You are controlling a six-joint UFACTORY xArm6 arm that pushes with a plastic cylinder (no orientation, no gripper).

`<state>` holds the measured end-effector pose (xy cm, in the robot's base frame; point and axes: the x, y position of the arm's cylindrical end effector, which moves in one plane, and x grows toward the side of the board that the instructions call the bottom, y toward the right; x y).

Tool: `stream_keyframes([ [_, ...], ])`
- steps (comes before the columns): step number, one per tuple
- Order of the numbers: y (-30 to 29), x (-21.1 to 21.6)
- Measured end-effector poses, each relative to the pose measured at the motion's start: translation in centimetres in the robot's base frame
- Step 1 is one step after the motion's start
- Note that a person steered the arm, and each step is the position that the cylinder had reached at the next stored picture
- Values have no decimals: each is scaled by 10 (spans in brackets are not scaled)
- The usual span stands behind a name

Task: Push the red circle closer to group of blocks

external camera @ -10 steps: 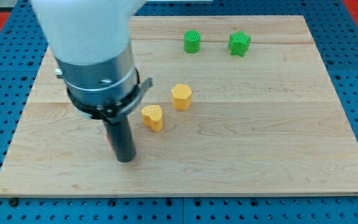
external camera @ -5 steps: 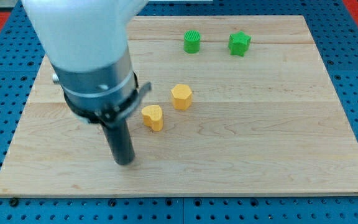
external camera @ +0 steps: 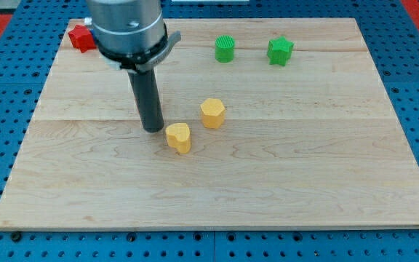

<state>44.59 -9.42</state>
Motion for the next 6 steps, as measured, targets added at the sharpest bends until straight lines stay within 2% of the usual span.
stream_keyframes([
  [1, -40, -39],
  [2, -48, -49],
  [3, 0, -38],
  [4, -27, -81],
  [5, -80, -112],
  [6, -77, -127],
])
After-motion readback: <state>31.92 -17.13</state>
